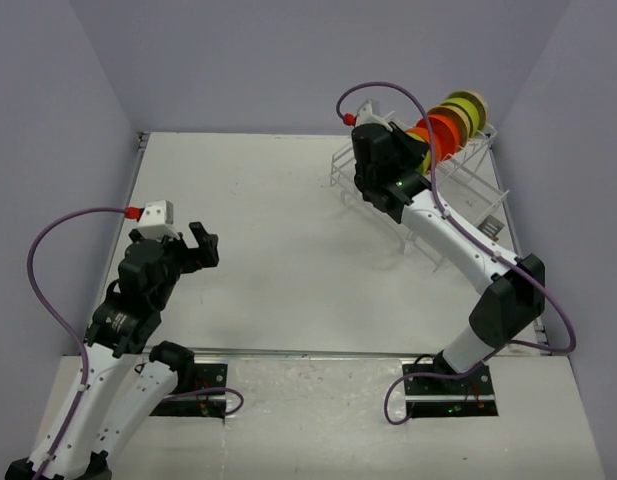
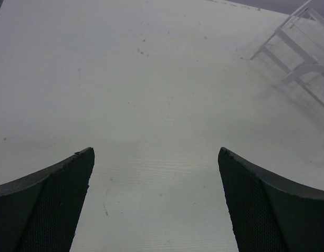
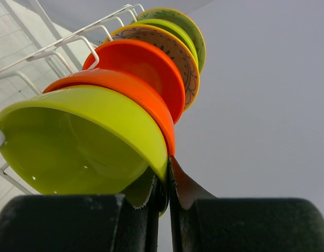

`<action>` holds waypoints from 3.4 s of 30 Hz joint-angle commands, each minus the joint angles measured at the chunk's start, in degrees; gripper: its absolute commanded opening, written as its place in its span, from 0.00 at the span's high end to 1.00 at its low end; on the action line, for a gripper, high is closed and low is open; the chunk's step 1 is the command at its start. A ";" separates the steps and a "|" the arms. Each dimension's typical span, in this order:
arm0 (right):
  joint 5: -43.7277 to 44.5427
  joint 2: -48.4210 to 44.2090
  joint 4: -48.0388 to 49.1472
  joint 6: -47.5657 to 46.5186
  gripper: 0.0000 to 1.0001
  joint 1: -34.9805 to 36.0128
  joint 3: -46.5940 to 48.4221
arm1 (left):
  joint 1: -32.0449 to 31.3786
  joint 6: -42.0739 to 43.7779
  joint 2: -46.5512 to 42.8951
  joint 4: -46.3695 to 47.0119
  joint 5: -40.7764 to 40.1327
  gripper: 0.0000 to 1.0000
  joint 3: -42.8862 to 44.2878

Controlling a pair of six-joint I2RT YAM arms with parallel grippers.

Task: Unload the bowls from the dish rack

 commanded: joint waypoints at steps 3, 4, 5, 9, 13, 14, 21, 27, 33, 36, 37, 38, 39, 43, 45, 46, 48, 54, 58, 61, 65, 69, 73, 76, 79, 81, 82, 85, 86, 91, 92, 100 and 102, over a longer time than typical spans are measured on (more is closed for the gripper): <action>-0.76 -3.19 6.89 -0.94 1.00 2.21 -0.60 | -0.40 1.28 0.20 2.43 1.16 0.00 -0.28; -0.58 -3.28 7.16 -1.21 1.00 2.30 -0.60 | -0.40 1.28 0.28 2.43 1.16 0.00 -0.28; -0.41 -3.37 7.42 -1.38 1.00 2.57 -0.60 | -0.40 1.28 0.37 2.43 1.16 0.00 -0.28; -0.05 -4.59 7.69 -1.91 1.00 3.53 -0.16 | -0.40 1.28 0.37 2.52 1.16 0.00 -0.28; -0.14 -5.30 7.16 -1.74 1.00 4.32 0.19 | -0.40 1.37 0.81 2.61 1.78 0.00 -0.28; -0.14 -5.30 6.98 -1.56 1.00 4.33 0.27 | -0.40 1.37 0.99 2.61 1.69 0.00 -0.28; -2.59 -4.77 -1.79 5.98 1.00 5.82 3.87 | -0.40 1.37 0.64 2.78 2.13 0.00 -0.28; -4.53 -2.67 -11.11 14.33 1.00 6.70 9.32 | -0.40 1.37 0.64 2.78 2.13 0.00 -0.37; -22.86 1.20 -26.84 33.48 1.00 11.00 21.79 | -0.32 1.19 -0.06 2.17 0.12 0.00 0.33; -39.66 5.31 -28.61 42.09 1.00 11.09 24.70 | -0.23 -0.03 -1.99 0.77 -4.27 0.00 0.94; -45.35 6.55 -28.44 43.60 1.00 11.18 25.06 | -0.14 -0.73 -2.61 0.07 -6.46 0.00 1.03; -47.23 8.04 -28.09 46.75 1.00 11.09 25.41 | -0.14 -1.00 -3.40 -0.11 -7.44 0.00 1.04; -48.82 11.63 -28.26 48.43 1.00 11.09 27.15 | -0.14 -1.18 -4.97 -0.20 -8.23 0.00 1.04; -59.62 21.90 -28.26 54.59 1.00 11.09 32.26 | -0.14 -2.76 -8.50 -1.34 -13.15 0.00 1.21; -65.25 26.06 -27.39 58.37 1.00 11.18 35.24 | -0.14 -3.29 -10.16 -1.96 -14.39 0.00 1.39; -65.88 30.60 -27.47 60.82 1.00 11.09 36.65 | -0.14 -3.64 -10.70 -2.05 -15.35 0.00 1.39; -66.58 35.98 -29.92 62.33 1.00 11.09 43.38 | -0.14 -3.82 -12.36 -1.88 -15.71 0.00 1.13; -68.52 50.33 -34.16 64.79 1.00 11.01 52.49 | -0.14 -3.64 -12.37 -1.79 -15.18 0.00 1.04; -68.87 51.38 -34.40 63.84 1.00 10.92 51.60 | -0.14 -3.38 -11.49 -1.61 -14.22 0.00 1.04; -69.05 51.66 -35.29 63.13 0.75 10.74 52.23 | -0.14 -3.20 -10.79 -1.43 -13.69 0.00 1.03; -69.49 47.19 -33.80 63.21 0.48 10.65 49.07 | -0.14 -3.11 -10.79 -1.35 -13.43 0.00 0.86; -67.56 38.68 -34.32 61.99 0.44 10.74 48.09 | -0.14 -2.85 -10.35 -1.00 -12.64 0.00 0.68; -58.11 24.18 -35.12 56.03 0.45 11.44 42.22 | -0.14 -2.41 -9.12 -0.30 -11.23 0.00 0.42; -36.91 9.59 -32.23 48.21 0.45 12.15 29.93 | -0.23 -1.54 -6.32 0.50 -8.08 0.00 -0.11; -19.45 -2.81 -23.19 35.75 0.37 11.89 14.73 | -0.23 -0.75 -1.66 0.59 -5.70 0.00 0.24; -8.51 -7.21 -16.52 24.83 0.35 9.88 8.13 | -0.14 -0.48 0.97 0.41 -5.34 0.00 0.77; -7.19 -7.84 -16.49 23.07 0.35 8.82 7.49 | -0.14 -0.48 1.51 0.15 -5.43 0.00 0.86; -5.06 -9.51 -16.49 19.27 0.36 5.74 5.29 | -0.14 -0.48 1.69 0.41 -4.99 0.00 0.69; -6.02 -9.95 -16.48 18.83 0.37 5.12 5.02 | -0.14 -0.48 1.34 0.41 -5.07 0.00 0.51; -10.33 -8.92 -16.48 16.73 0.43 0.55 4.23 | -0.14 -0.65 0.90 0.24 -6.22 0.00 0.51; -10.60 -8.21 -16.57 16.29 0.44 0.29 4.32 | -0.14 -0.65 1.07 0.24 -6.13 0.00 0.51; -8.76 -1.00 -16.49 14.35 0.48 -2.61 7.75 | -0.23 -0.57 0.90 0.41 -5.43 0.00 0.51; -8.93 -0.82 -14.91 13.56 0.48 -3.23 7.05 | -0.23 -0.48 0.55 0.50 -5.25 0.00 0.42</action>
